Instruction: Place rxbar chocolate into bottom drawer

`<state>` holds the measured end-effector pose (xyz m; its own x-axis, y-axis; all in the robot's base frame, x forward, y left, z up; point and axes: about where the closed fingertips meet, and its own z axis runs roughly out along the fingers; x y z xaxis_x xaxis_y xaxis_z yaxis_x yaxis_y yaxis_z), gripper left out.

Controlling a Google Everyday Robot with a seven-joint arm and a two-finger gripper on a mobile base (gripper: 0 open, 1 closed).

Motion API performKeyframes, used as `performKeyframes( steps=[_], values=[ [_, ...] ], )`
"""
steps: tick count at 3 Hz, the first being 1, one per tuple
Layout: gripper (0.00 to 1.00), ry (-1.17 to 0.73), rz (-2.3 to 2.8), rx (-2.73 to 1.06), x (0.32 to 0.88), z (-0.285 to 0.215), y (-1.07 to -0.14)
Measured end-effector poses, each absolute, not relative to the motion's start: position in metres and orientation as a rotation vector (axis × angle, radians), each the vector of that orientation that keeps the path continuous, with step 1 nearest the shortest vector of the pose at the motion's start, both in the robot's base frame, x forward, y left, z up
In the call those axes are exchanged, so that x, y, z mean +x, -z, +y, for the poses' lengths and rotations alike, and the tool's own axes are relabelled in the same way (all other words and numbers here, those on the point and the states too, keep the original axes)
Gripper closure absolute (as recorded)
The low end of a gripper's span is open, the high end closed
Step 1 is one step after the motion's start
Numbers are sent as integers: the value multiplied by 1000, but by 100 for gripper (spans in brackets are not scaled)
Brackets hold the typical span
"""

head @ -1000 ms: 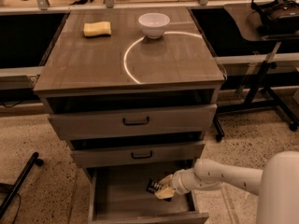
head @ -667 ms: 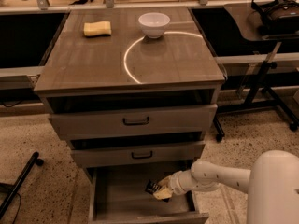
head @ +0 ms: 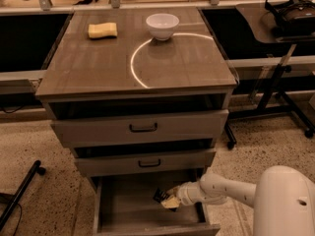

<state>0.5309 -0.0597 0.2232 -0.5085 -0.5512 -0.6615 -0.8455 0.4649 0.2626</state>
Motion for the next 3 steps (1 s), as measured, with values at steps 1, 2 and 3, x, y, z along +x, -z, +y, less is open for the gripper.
performKeyframes(
  steps=[1,2,3],
  values=[
    [35,-794,2224,-1138,541,-59,-212],
    [12,-795,2229,-1127,547,-59,-204],
    [0,-764,2238,-1101,549,-72,-210]
  ],
)
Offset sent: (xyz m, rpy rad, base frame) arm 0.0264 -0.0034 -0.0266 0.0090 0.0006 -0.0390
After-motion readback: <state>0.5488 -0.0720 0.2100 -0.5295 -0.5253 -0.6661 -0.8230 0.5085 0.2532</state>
